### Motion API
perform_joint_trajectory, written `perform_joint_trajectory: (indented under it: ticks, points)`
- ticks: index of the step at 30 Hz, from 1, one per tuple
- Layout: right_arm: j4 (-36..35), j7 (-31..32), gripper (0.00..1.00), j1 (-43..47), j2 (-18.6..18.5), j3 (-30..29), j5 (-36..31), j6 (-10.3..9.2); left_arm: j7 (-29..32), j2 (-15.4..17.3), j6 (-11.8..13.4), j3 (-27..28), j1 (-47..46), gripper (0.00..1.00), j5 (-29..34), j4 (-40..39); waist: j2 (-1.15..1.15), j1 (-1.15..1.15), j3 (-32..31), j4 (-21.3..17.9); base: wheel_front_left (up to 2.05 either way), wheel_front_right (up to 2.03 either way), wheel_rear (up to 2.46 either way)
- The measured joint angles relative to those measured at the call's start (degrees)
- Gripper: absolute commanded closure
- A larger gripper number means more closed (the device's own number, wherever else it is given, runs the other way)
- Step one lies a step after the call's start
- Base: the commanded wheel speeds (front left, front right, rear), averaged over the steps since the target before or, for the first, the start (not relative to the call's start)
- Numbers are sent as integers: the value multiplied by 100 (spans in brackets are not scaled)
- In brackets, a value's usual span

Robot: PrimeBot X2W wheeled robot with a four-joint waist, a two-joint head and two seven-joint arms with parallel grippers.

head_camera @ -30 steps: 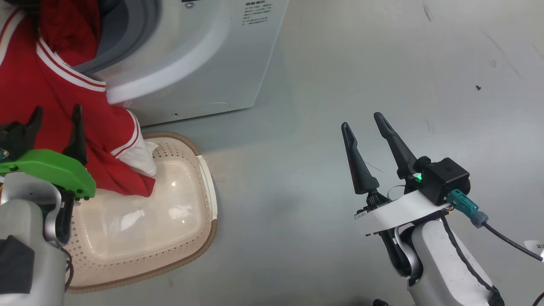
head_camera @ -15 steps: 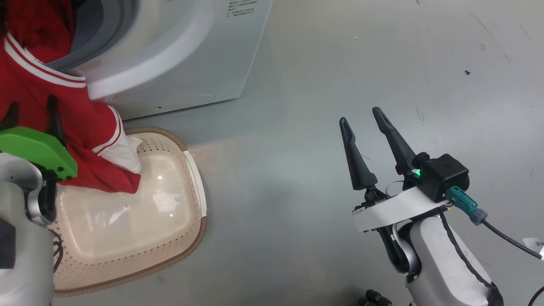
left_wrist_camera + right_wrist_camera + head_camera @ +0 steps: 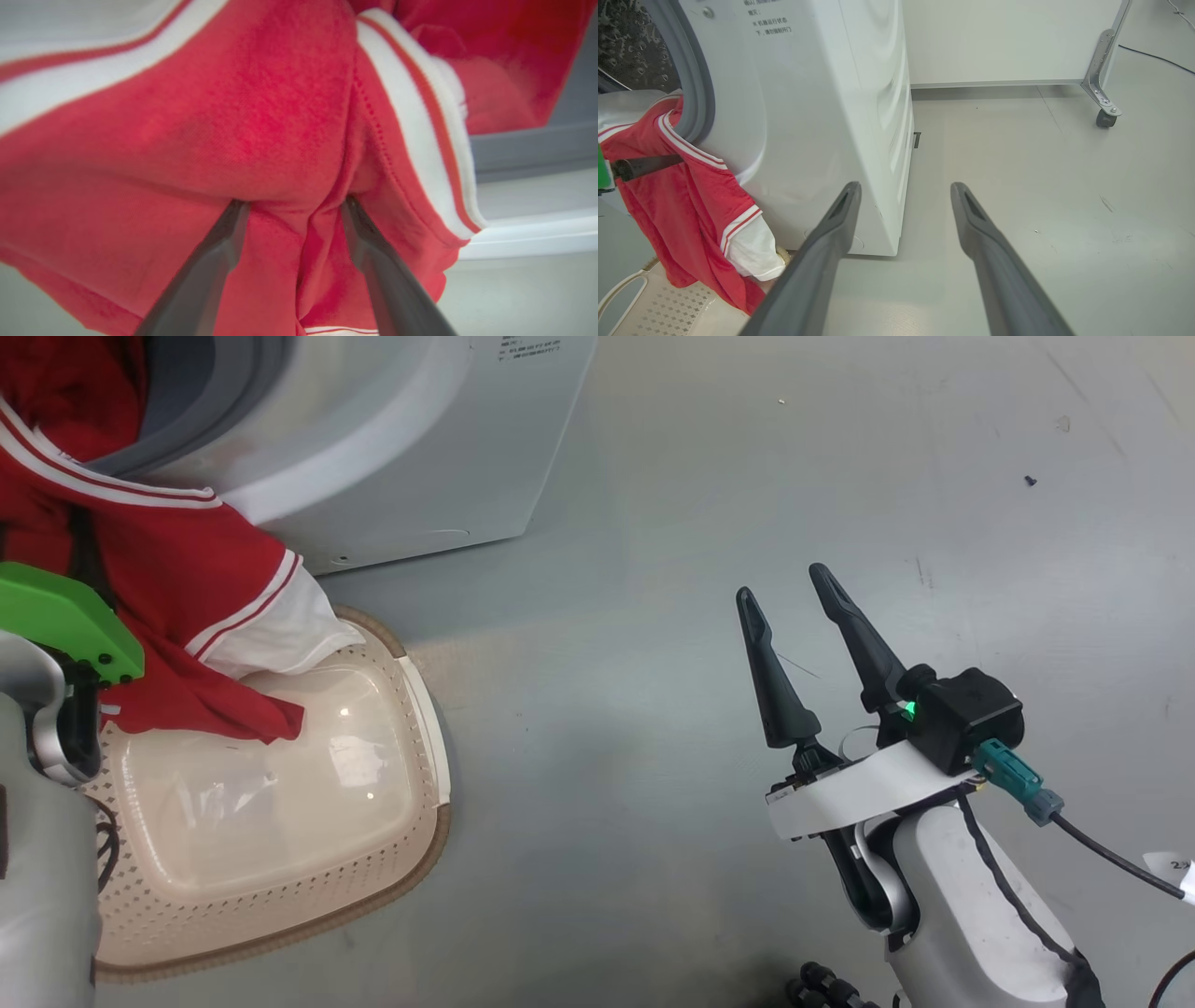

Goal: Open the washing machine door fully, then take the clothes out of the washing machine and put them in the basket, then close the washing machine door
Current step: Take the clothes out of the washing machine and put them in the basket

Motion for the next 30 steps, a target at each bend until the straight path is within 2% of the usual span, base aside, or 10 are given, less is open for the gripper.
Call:
perform_joint_trajectory:
  ticks: [2, 3, 4, 5, 6, 7, 22, 30]
  points:
    - [-2, 0, 0, -45, 0, 1, 0, -4, -3, -2, -3, -5, -27, 0, 0, 42, 0, 0, 13, 4, 0, 0, 0]
    - [-5, 0, 0, -56, 0, 2, 0, -7, -4, -2, -8, -9, -38, 10, -1, 58, 0, 0, 19, 6, 0, 0, 0]
    - [-5, 0, 0, -59, 0, 4, 0, -7, -20, -5, -13, -14, -56, 44, -2, 81, 0, 0, 25, 9, 0, 0, 0]
    - [-5, 0, 0, -60, 0, 8, 0, -8, -24, -12, -20, -14, -71, 44, -11, 105, 0, 0, 30, 12, 0, 0, 0]
    - [-5, 0, 0, -60, 0, 10, 0, -18, -45, -19, -41, -14, -90, 90, -26, 137, 0, 0, 35, 15, 0, 0, 0]
    - [-5, 0, 0, -61, 0, 13, 0, -52, -54, -26, -44, -14, -112, 100, -32, 172, 0, 0, 40, 20, 0, 0, 0]
    - [51, 0, 0, -95, -1, -43, -1, -57, -522, -137, -240, -52, -217, 100, -65, 509, 0, 0, -57, 157, 0, 0, 0]
    - [137, 0, 0, -104, -2, -81, -1, -56, -860, -229, -461, -261, -162, 100, 27, 645, 0, 0, -285, 285, 0, 0, 0]
